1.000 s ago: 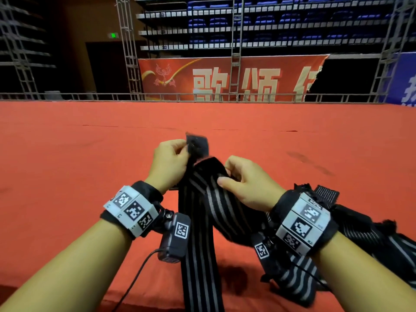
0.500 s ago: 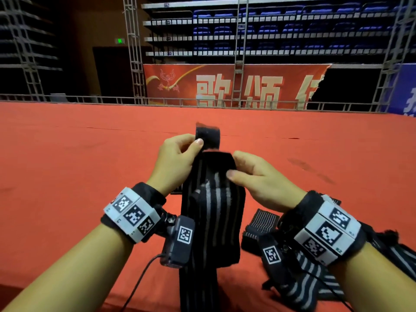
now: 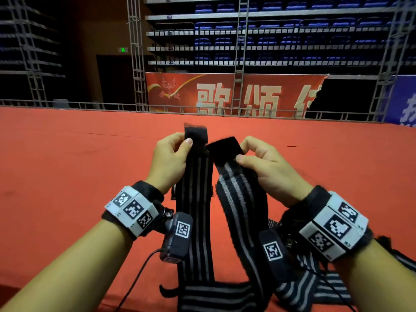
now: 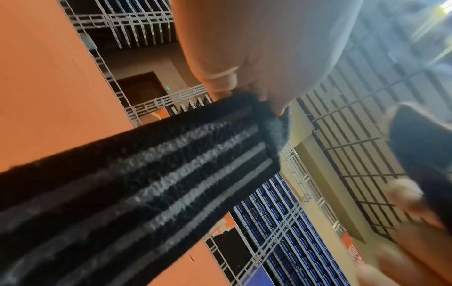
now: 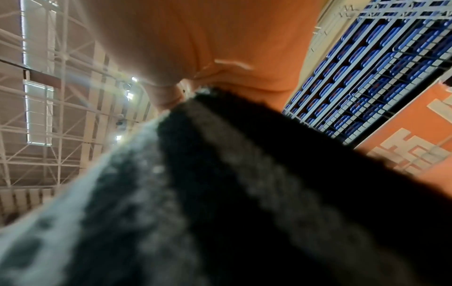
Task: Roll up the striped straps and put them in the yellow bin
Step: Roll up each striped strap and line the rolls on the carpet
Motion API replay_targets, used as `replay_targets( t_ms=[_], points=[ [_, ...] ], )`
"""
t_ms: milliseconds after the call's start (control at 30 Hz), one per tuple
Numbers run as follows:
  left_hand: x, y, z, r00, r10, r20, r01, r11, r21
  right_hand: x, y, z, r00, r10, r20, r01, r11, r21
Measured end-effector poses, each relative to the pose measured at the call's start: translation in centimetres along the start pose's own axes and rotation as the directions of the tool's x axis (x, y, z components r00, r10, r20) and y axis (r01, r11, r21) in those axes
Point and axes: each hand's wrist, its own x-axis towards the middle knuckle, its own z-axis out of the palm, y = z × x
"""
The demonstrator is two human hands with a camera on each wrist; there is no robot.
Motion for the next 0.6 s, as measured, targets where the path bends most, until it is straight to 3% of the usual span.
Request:
replay_targets(
  t_ms=[100,200,433,600],
  points=[
    [-1.3,2.1,1.2,0.998,0.052,0.044,-0.048,0.994,-0.098,0.6,-0.3,1.3,0.996,0.044,-0.079,-0.039,0.998,0.055],
    [-2.6,3.4,2.2,0.995,0.022,0.097,-0.003,0.982,-0.187,1.6,-0.2,2.2,0.980,0.042,-0.192,-0.032,0.998,0.058],
    [-3.9,5.3,2.8,0.990,-0.038,0.139,0.087,0.926,-0.366,1.5,0.2,2.6,0.929,-0.099,-0.356,0.059,0.991,-0.122],
    [-3.9,5.2,3.3,0.995,-0.034,0.097,0.067,0.929,-0.363,1.3,0.1,2.5,0.922,-0.145,-0.359,0.076,0.977,-0.200]
  ],
)
